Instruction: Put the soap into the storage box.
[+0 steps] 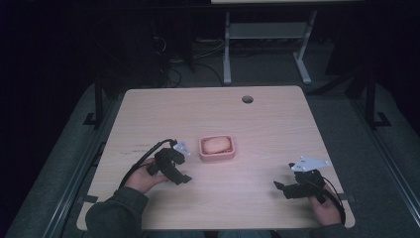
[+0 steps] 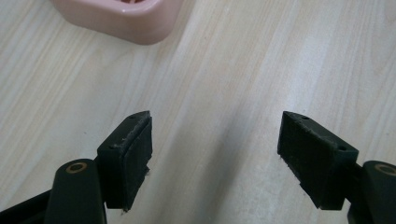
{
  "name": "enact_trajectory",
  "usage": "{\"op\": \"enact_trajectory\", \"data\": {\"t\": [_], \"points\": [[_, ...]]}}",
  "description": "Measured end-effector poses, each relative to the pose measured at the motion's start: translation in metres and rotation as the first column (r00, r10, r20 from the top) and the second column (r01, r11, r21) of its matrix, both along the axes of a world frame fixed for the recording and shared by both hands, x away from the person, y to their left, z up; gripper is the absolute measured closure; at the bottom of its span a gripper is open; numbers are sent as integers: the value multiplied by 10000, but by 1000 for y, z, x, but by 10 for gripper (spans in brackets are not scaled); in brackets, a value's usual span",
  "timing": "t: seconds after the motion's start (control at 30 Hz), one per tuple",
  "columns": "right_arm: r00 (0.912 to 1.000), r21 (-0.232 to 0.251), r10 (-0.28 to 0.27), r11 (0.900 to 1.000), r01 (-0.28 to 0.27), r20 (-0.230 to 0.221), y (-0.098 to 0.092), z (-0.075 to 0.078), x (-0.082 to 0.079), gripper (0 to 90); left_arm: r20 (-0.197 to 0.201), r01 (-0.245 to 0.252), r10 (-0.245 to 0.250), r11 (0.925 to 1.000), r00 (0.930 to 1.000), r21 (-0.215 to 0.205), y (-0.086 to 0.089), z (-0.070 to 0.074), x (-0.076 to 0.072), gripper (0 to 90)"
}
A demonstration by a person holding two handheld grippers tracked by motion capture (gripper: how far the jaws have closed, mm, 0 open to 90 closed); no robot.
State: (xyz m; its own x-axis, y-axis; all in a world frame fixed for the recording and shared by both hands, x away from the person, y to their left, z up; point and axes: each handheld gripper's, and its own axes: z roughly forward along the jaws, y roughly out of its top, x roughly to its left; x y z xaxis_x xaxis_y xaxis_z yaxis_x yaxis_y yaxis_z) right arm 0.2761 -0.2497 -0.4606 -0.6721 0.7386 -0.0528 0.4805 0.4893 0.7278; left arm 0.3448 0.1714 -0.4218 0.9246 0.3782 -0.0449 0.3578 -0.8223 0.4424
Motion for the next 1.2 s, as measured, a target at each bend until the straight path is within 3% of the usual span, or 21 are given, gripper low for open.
{"op": "enact_trajectory", "data": {"t": [0.67, 1.2], "points": [[10000, -25, -61, 10000, 61, -63, -1, -1, -1, 141, -31, -43, 43, 10000, 10000, 28, 18, -7, -19, 250], [10000, -75, -28, 10000, 27, -75, -1, -2, -2, 141, 138, -218, 220, 9997, 9997, -130, 36, -11, -45, 236]]}}
